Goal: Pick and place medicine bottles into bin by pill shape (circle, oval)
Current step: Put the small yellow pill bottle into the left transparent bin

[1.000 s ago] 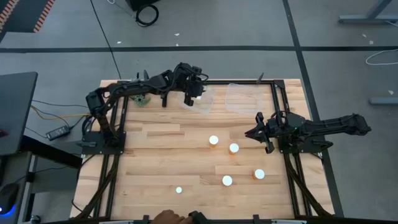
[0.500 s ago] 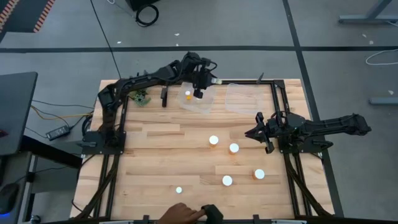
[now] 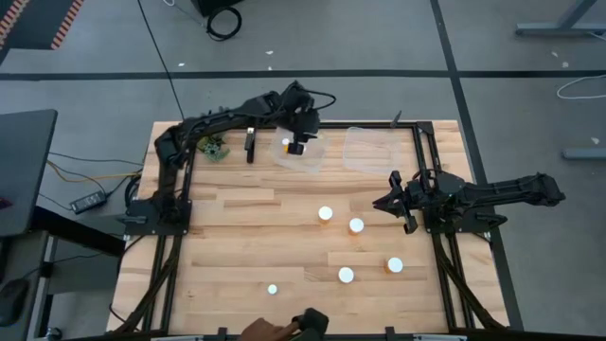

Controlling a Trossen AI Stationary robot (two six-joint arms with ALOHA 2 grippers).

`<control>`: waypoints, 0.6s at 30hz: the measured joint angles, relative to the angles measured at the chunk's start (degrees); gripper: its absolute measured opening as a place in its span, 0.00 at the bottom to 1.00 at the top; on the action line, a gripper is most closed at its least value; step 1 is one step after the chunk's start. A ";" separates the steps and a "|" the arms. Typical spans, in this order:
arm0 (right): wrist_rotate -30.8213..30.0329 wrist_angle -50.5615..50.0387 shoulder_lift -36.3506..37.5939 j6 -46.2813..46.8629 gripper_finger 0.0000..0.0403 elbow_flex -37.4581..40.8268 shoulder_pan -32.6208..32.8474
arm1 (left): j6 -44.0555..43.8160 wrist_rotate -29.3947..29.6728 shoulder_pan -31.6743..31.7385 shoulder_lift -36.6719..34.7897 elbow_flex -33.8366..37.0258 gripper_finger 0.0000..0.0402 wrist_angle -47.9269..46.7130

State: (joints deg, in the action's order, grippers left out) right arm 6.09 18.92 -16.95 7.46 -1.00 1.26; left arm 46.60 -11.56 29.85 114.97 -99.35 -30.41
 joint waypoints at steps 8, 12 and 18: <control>0.00 0.01 0.01 0.00 0.13 -0.01 0.01 | -3.25 2.07 -0.49 3.31 0.07 0.32 -5.55; 0.00 0.00 0.02 0.00 0.13 0.00 0.01 | -3.75 2.06 -0.91 4.16 0.11 0.32 -5.71; 0.00 0.00 0.00 0.00 0.13 0.00 0.01 | -4.05 2.08 -1.88 4.53 0.09 0.34 -6.60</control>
State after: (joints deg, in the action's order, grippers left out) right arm 6.09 18.92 -16.95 7.46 -1.00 1.27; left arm 42.54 -9.48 27.97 119.50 -99.26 -37.02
